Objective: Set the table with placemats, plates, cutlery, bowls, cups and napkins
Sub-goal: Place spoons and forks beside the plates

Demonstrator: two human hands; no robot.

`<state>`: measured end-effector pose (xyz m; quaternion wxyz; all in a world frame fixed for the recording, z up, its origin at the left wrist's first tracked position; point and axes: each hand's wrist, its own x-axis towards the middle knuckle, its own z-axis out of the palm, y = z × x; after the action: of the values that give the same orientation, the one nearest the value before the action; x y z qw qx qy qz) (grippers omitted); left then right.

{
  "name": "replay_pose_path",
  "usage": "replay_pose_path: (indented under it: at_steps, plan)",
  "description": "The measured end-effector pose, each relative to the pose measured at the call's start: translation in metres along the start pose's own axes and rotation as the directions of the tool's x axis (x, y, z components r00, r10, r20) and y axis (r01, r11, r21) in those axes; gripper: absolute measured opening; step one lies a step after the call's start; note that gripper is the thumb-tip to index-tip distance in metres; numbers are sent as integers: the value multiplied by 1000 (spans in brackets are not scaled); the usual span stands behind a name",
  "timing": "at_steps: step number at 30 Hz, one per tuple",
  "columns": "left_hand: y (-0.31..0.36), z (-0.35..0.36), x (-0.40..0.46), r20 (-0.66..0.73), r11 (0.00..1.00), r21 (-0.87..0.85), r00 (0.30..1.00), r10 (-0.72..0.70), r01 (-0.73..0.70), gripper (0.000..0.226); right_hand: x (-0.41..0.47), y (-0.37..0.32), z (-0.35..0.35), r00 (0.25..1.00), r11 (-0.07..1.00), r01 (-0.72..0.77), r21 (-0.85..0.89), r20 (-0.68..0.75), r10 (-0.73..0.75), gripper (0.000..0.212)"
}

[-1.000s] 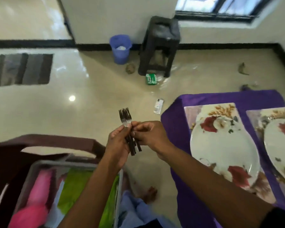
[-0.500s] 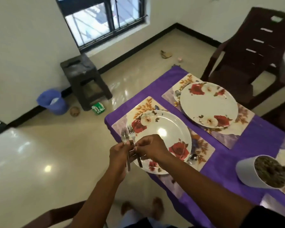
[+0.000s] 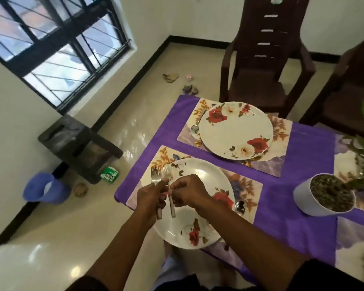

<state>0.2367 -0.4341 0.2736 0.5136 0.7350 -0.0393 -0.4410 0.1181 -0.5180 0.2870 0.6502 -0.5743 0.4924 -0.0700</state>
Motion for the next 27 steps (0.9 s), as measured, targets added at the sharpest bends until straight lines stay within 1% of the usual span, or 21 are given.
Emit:
replay_pose_path:
  at_steps: [3,6,8,10,13,16,19,22,24,27]
  plan:
    - [13,-5,27,56,998,42,998,36,-38,26,19,-7,9,998,999,2,54,-56,1,9]
    - [23,-22,57,148,997,74,989,-3,-8,30,36,-14,28,994,996,-39,85,-103,48,8]
    - [34,-35,79,188,995,103,982,-28,9,33,51,-22,42,990,998,-53,36,-130,57,11]
    - [42,-47,98,190,993,121,981,-40,17,33,64,-30,52,983,998,-50,-37,-177,43,14]
    - [46,-66,120,217,986,165,975,-50,14,34,79,-38,63,960,989,-13,-148,-278,-29,19]
    - [50,-75,139,246,956,287,969,-15,-58,35,98,-52,67,919,970,47,-240,-369,-136,23]
    - [53,-80,152,261,922,371,965,12,-112,34,119,-68,71,915,944,85,-319,-351,-201,24]
    - [49,-84,161,265,914,391,964,-3,-105,29,134,-74,75,922,909,90,-408,-311,-232,16]
    - [47,-84,167,264,907,410,964,-22,-92,28,142,-74,76,926,885,69,-460,-300,-228,12]
    - [42,-83,173,286,900,429,957,-51,-80,24,148,-68,76,937,865,16,-502,-294,-188,11]
